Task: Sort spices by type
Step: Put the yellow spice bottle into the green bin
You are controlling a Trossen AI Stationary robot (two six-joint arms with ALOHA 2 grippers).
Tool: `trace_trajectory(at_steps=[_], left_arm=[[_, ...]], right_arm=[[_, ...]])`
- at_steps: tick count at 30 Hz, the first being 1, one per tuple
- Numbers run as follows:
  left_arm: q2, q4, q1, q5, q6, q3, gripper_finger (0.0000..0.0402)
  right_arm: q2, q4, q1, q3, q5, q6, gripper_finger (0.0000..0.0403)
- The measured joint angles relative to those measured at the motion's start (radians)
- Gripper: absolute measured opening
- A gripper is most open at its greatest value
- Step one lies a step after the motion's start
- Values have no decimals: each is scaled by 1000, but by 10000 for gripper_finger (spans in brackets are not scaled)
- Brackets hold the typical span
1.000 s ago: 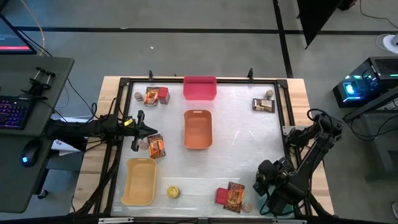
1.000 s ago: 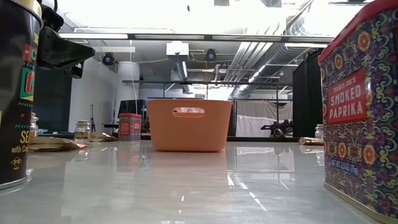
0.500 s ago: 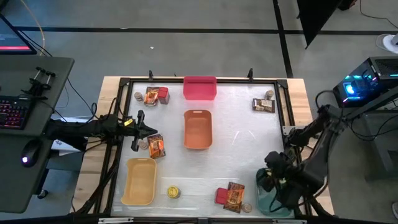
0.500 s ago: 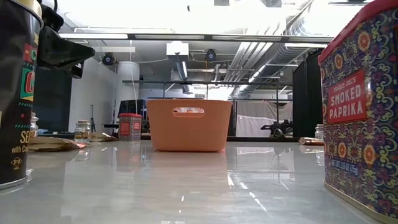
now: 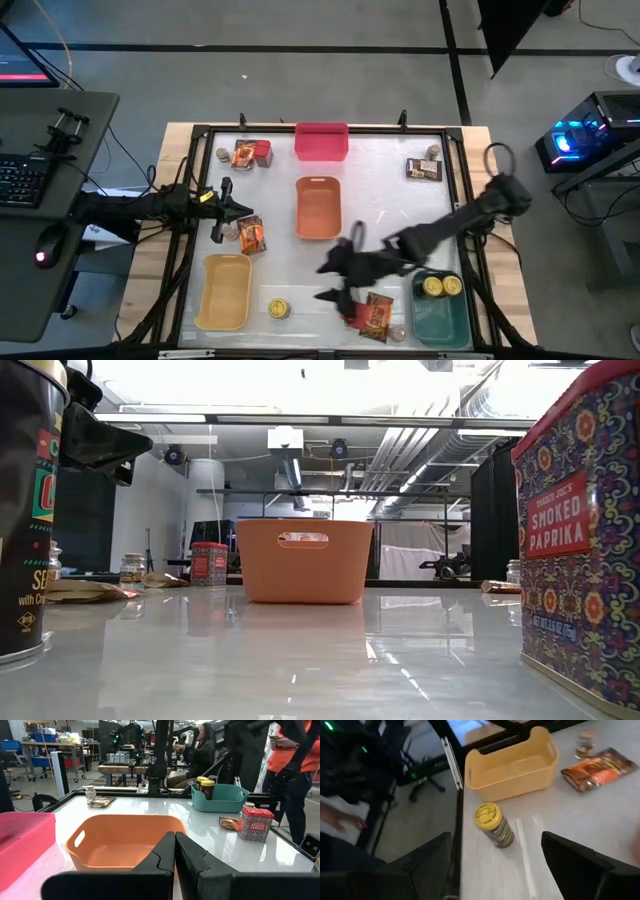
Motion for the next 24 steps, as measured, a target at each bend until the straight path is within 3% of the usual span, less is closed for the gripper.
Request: trace_trajectory(at_steps=[5,16,21,24], left_arm=[[0,0,0,0,0,0,0],[0,0,0,0,0,0,0],[0,0,0,0,0,0,0],[0,0,0,0,0,0,0]], right_arm=[[182,-48,-46,211,-109,-186,304],[516,-265,-42,716,-115,-404,304],[615,-316,-42,832,-138,-474,304],[623,-278,-42,802,-168,-513,304]])
